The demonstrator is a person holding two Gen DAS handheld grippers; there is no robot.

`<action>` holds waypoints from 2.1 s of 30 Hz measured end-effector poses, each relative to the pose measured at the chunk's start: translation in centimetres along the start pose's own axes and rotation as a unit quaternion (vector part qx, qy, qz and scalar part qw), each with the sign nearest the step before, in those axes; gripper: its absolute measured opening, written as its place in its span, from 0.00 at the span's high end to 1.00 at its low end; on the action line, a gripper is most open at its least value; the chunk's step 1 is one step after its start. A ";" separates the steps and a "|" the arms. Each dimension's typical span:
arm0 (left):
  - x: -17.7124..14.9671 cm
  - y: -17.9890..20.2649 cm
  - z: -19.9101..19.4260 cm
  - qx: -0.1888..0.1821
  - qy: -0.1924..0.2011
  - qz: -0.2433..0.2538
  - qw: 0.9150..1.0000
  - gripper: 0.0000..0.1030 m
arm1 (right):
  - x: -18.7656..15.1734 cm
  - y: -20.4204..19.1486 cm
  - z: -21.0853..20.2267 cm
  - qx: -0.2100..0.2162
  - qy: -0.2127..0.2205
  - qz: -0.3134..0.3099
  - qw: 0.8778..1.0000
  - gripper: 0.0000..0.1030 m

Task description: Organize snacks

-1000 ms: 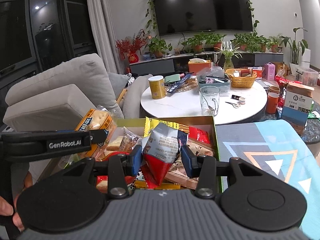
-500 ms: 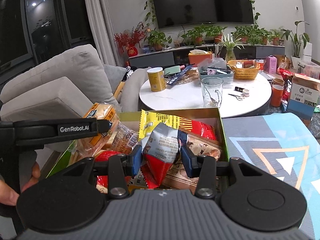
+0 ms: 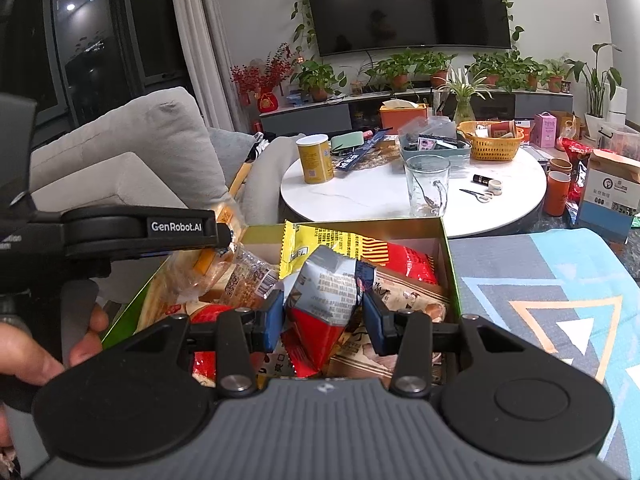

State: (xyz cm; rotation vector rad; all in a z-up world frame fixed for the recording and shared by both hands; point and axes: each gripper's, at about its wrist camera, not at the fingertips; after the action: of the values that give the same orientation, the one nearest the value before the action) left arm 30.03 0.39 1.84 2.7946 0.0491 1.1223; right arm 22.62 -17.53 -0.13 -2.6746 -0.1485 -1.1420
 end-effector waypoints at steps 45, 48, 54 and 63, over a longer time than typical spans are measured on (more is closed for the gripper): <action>-6.6 1.8 -10.3 0.038 0.038 0.067 0.996 0.36 | -2.6 -0.3 -5.9 0.004 0.043 0.014 0.999 0.54; -7.4 1.7 -11.3 0.037 0.041 0.064 0.996 0.36 | -3.1 -0.4 -6.7 0.002 0.045 0.015 0.999 0.54; -8.8 1.6 -13.0 0.035 0.051 0.056 0.997 0.36 | -3.9 -0.8 -8.1 -0.002 0.057 0.015 0.998 0.54; -10.6 1.6 -14.7 0.032 0.054 0.051 0.997 0.33 | -5.1 -1.0 -9.7 -0.004 0.065 0.016 0.998 0.53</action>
State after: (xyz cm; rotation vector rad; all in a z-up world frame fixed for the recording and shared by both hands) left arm 12.14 -0.43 5.28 2.8180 -0.0493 1.3165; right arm 12.12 -18.99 2.90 -2.5906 -0.0800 -1.3039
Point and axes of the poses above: each gripper's, at about its wrist camera, not at the fingertips, and z roughly the way its jaws point, y to its right, x to its top, and after that the axes turned 12 degrees about -y, right-handed
